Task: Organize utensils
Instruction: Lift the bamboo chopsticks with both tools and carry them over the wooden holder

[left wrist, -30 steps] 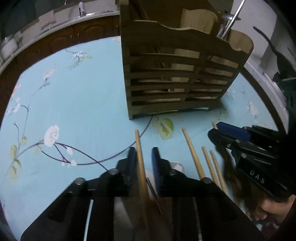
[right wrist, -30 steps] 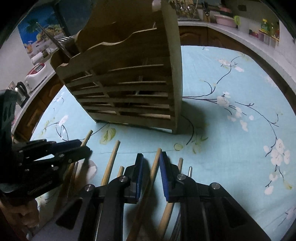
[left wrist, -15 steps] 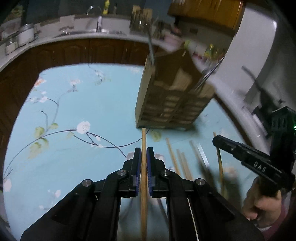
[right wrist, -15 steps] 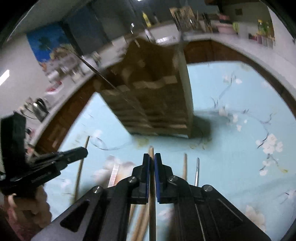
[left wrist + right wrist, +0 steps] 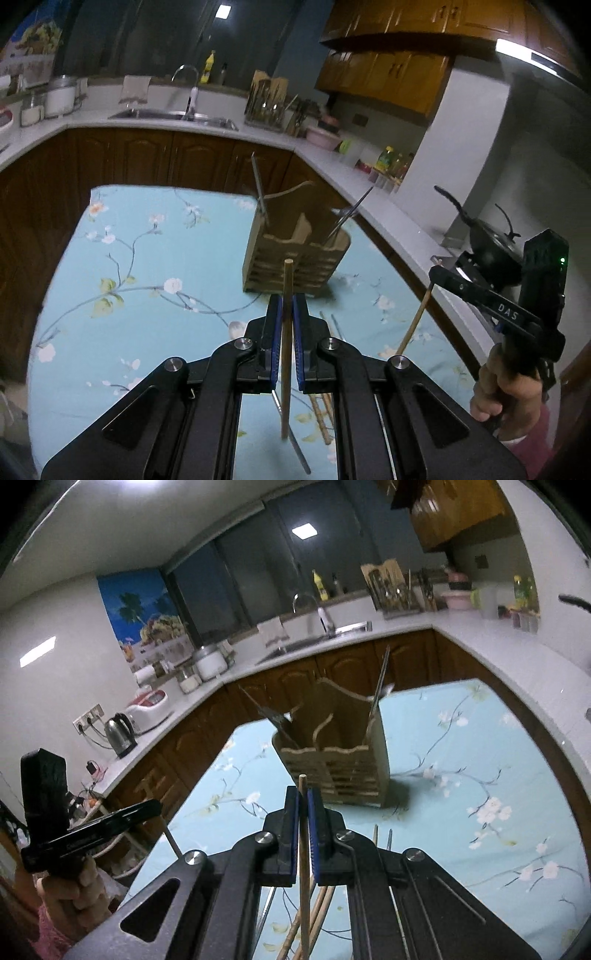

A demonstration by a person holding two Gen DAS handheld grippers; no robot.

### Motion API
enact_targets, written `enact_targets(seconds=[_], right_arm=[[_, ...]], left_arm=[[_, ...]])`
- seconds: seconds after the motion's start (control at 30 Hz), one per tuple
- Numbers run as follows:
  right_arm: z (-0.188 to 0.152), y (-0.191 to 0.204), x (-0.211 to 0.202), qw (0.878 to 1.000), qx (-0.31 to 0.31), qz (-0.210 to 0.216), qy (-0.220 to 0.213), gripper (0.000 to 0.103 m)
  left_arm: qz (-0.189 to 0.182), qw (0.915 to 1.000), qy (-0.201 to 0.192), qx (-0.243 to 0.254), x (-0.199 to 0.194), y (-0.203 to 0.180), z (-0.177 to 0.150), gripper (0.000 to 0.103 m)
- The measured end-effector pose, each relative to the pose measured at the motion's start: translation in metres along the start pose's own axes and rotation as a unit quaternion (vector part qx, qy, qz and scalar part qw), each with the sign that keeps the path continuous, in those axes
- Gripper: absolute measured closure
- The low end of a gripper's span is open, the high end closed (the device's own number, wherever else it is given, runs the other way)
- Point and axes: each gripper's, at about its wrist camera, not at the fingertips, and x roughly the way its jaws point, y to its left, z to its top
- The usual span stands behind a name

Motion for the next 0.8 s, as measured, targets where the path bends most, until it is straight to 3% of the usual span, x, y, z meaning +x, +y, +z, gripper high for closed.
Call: enact_targets(seconds=[0.2, 0.8], right_arm=[[0.016, -0.001, -0.014, 1.000, -0.003, 0.002, -0.029, 0.098], [0.057, -0.018, -0.013, 0.995, 0.021, -0.014, -0.092, 0.098]], left_arm=[[0.004, 0.9994, -0.034, 0.009, -0.015, -0.011, 0.014, 0.098], [0.011, 0.9965, -0.083, 0.006, -0.010, -0.017, 0.055, 0.098]])
